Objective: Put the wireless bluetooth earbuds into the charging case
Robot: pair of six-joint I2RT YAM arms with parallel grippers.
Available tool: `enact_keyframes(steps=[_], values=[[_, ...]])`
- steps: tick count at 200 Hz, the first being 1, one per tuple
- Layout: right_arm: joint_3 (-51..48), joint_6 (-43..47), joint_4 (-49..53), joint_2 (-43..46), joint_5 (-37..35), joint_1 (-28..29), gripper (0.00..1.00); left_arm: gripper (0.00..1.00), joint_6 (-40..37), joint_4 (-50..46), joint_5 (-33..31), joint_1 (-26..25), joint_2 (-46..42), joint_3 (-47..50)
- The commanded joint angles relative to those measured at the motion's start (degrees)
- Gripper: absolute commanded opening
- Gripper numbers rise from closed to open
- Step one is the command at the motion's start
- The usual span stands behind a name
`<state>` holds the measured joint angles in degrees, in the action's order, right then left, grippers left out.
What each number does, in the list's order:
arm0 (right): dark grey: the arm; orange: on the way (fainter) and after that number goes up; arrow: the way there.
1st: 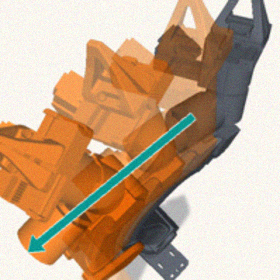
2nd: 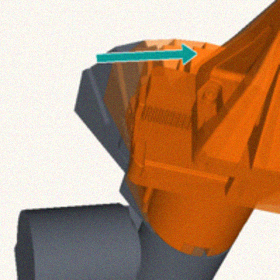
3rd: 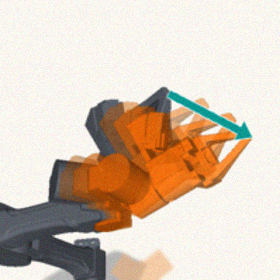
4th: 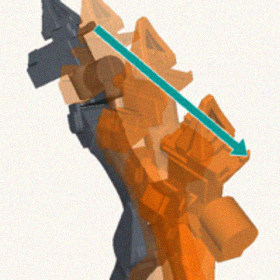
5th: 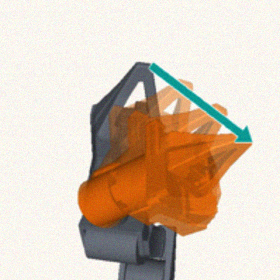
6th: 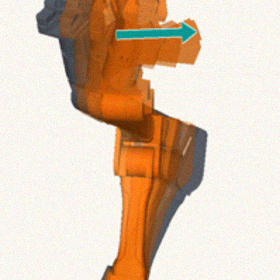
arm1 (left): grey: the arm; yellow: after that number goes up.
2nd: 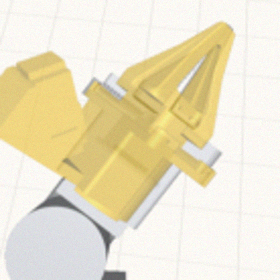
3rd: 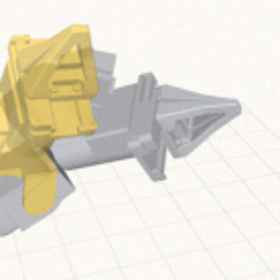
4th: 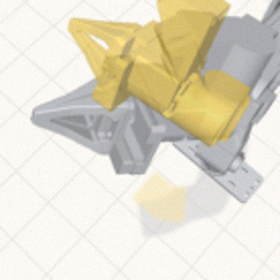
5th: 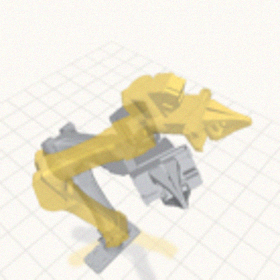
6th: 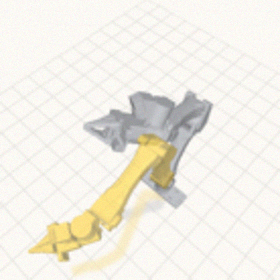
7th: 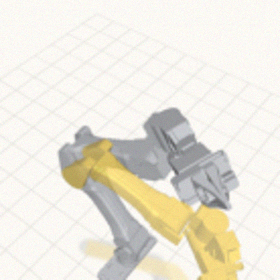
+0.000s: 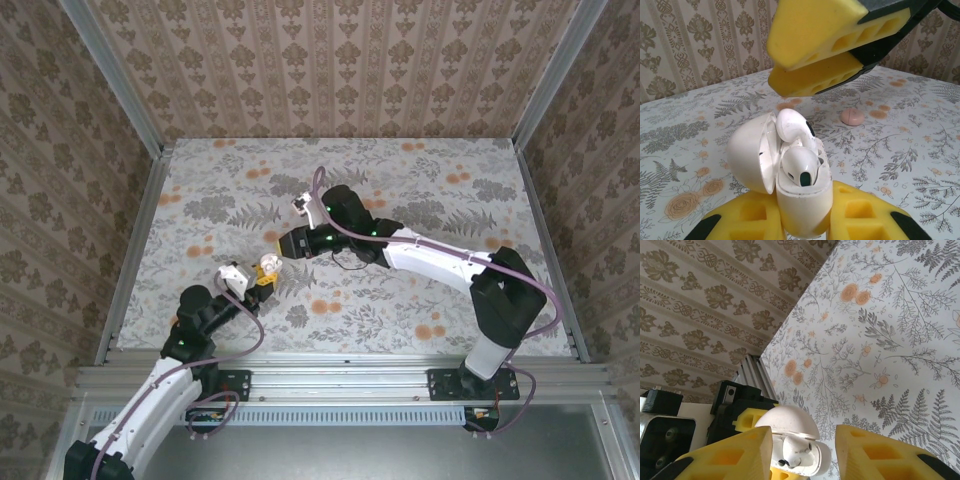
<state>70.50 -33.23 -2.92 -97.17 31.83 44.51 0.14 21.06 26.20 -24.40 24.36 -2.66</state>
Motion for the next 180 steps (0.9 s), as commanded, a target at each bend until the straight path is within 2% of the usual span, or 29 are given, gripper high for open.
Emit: enact_keyframes(steps=[1,91,180], values=[[2.1,0.7,1.2,-1.2,1.0,0.8,0.4,0.0,-1.0,1.7,0.9,-0.5,-0.5,-1.5],[4.6,3.1,6.1,-3.6,-1.4,2.0,0.38,0.0,-1.1,1.5,0.8,-0.5,-0.6,-1.8],[4.0,5.0,9.3,-2.2,-3.4,2.1,0.36,0.0,-1.3,1.1,0.4,-0.5,-0.6,-1.8]])
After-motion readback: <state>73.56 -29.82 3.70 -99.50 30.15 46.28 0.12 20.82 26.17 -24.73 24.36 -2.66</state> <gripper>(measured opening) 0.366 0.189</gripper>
